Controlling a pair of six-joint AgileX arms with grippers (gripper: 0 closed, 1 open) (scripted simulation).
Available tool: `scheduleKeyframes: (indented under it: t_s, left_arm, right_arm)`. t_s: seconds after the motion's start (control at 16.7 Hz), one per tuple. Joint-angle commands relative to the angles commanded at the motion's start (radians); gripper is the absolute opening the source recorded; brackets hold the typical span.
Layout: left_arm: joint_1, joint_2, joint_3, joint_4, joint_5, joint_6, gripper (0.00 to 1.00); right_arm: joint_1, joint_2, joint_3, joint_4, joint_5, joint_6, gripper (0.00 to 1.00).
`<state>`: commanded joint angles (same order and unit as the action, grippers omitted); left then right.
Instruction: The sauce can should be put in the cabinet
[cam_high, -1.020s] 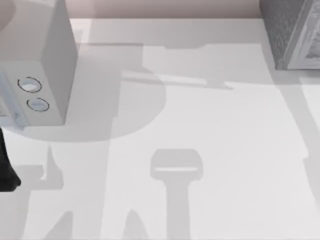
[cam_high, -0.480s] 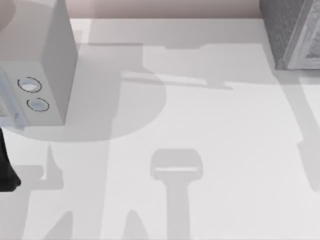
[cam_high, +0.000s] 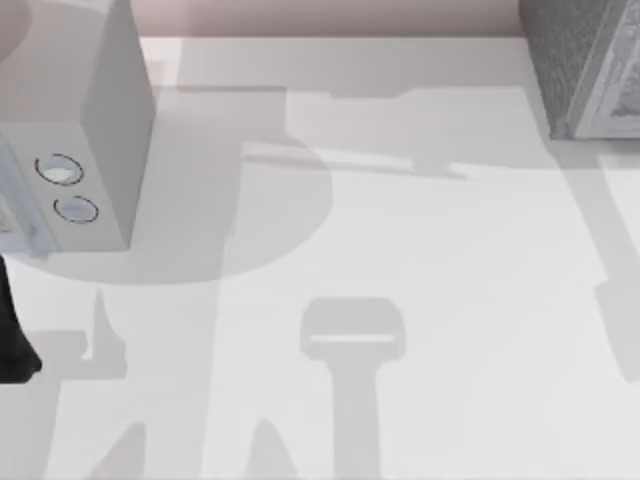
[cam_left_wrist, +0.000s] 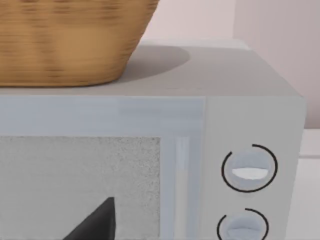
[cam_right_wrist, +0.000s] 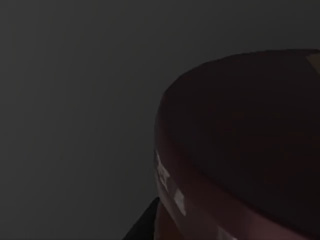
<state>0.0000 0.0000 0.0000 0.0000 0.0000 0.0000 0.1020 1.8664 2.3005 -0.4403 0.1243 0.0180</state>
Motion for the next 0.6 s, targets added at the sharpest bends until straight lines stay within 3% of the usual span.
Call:
scheduleKeyframes:
  t_s: [0.42, 0.6]
  left_arm:
    - [0.0, 0.0, 0.0, 0.0, 0.0, 0.0, 1.0]
    - [0.0, 0.0, 0.0, 0.0, 0.0, 0.0, 1.0]
  right_arm:
    - [0.0, 0.0, 0.0, 0.0, 0.0, 0.0, 0.98]
    - [0.0, 0.0, 0.0, 0.0, 0.0, 0.0, 1.0]
